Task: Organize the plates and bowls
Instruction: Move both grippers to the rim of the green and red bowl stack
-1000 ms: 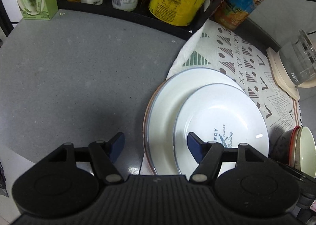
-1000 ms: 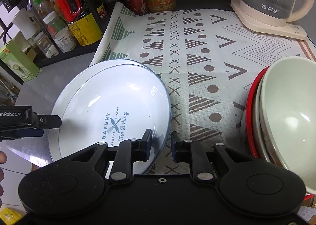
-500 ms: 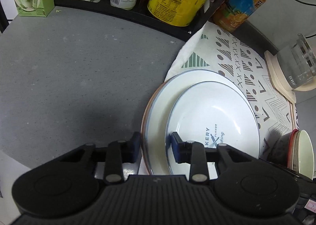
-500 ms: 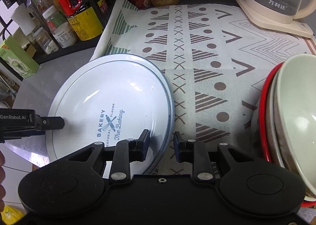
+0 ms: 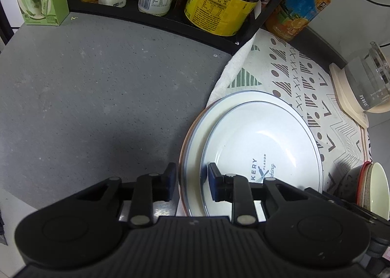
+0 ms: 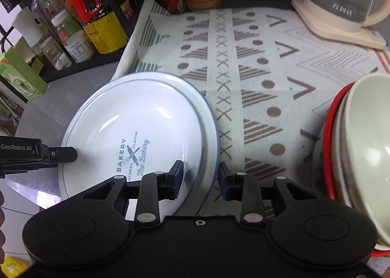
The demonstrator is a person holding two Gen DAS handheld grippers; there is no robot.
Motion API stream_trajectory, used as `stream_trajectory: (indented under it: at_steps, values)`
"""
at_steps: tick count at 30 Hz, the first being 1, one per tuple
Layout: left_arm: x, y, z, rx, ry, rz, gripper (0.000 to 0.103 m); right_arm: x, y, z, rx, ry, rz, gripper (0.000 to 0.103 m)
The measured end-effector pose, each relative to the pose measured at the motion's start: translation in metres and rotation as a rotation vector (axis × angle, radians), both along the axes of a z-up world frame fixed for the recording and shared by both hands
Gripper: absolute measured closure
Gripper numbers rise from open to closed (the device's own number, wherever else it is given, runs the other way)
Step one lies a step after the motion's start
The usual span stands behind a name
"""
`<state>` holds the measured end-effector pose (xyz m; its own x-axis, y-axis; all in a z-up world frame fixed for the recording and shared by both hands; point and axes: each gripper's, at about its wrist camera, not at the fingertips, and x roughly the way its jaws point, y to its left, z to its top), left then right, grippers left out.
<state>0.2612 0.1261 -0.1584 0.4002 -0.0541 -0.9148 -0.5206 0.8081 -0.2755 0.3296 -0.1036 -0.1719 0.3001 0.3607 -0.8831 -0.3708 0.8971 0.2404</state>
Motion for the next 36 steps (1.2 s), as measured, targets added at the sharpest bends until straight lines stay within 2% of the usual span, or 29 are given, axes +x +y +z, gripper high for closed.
stream_trajectory:
  at_steps: [3,5,7,9,13,16,24,30,36]
  values:
    - [-0.001,-0.001,0.007,0.009,-0.001,-0.021,0.073,0.000,-0.005,0.010,0.017,-0.018,-0.024,0.051]
    - [-0.002,-0.002,0.012,0.015,-0.002,-0.031,0.068,-0.002,-0.008,0.018,0.029,-0.040,-0.041,0.045]
    - [-0.004,-0.002,0.019,0.019,-0.009,-0.029,0.055,-0.003,-0.009,0.025,0.043,-0.049,-0.055,0.032]
    - [-0.006,-0.002,0.025,0.016,-0.029,-0.024,0.046,-0.006,-0.010,0.032,0.062,-0.068,-0.061,0.023]
    - [-0.006,-0.006,0.037,0.052,-0.058,-0.038,0.024,-0.014,-0.013,0.046,0.113,-0.110,-0.081,0.012]
    - [-0.005,-0.011,0.046,0.081,-0.086,-0.064,0.021,-0.018,-0.017,0.054,0.111,-0.136,-0.098,0.009]
    - [-0.002,-0.021,0.058,0.055,-0.121,-0.118,0.018,-0.028,-0.043,0.078,0.116,-0.169,-0.180,0.001]
    - [0.007,-0.033,0.066,0.018,-0.136,-0.137,0.018,-0.034,-0.065,0.093,0.110,-0.194,-0.228,0.001]
    - [0.021,-0.051,0.076,0.015,-0.164,-0.172,0.018,-0.032,-0.088,0.099,0.106,-0.202,-0.282,0.001]
